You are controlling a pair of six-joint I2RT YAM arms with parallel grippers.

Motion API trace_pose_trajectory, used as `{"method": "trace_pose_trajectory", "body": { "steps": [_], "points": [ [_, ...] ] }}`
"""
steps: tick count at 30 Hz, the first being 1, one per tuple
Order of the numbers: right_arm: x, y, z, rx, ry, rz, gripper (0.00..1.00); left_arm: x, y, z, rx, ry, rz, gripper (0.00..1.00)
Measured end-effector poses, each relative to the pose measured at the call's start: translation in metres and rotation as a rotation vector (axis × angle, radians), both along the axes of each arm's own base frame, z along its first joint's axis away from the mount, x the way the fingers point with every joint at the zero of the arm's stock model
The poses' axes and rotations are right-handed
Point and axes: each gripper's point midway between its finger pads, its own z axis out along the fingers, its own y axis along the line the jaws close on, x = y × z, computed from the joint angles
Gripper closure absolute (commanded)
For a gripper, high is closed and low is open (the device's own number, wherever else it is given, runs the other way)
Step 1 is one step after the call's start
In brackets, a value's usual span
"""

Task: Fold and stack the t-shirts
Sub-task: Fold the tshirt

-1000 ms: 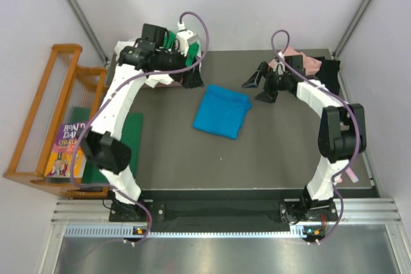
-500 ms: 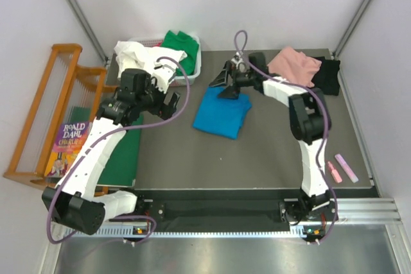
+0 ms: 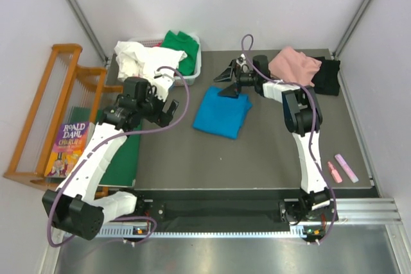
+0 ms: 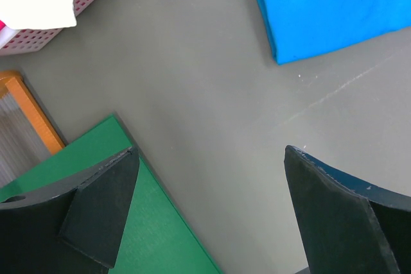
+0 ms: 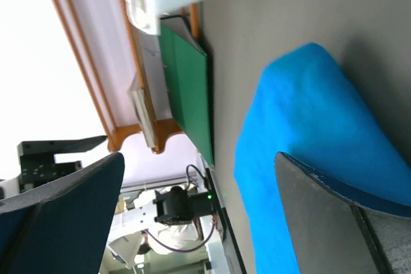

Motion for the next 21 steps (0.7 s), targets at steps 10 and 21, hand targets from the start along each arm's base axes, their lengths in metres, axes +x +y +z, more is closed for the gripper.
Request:
{"method": "trace_pose_trajectory", "body": {
  "steps": [10,21],
  "points": [
    [-0.002,0.023,0.035,0.077,-0.056,0.036,0.0,-0.005,0.002,0.003,-0.001,-0.003,0.0,0.01],
    [-0.041,-0.016,0.01,0.015,0.065,-0.014,0.0,-0.02,0.007,0.011,0.0,-0.019,0.001,0.01]
  ]
}}
